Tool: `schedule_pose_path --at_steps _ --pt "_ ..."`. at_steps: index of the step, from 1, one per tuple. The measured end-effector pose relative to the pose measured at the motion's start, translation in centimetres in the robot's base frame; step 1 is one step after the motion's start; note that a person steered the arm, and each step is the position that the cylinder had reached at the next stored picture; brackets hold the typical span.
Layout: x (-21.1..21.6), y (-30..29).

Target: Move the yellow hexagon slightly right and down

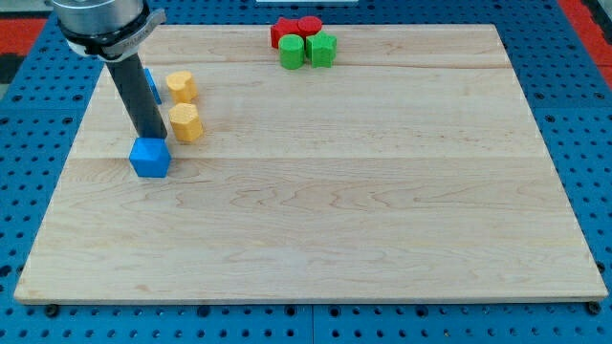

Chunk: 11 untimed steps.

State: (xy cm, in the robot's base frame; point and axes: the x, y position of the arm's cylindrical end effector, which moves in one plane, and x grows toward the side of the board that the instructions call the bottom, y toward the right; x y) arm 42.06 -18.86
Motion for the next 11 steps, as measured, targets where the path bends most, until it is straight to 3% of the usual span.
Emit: schedule_pose_path --at_steps 3,4,6,8,11 --pt "0.4 -2.1" --pt "-2.4 -3.5" --pt "-5.0 2.9" --pt "-3.0 4.2" --pt "-4.2 7.5"
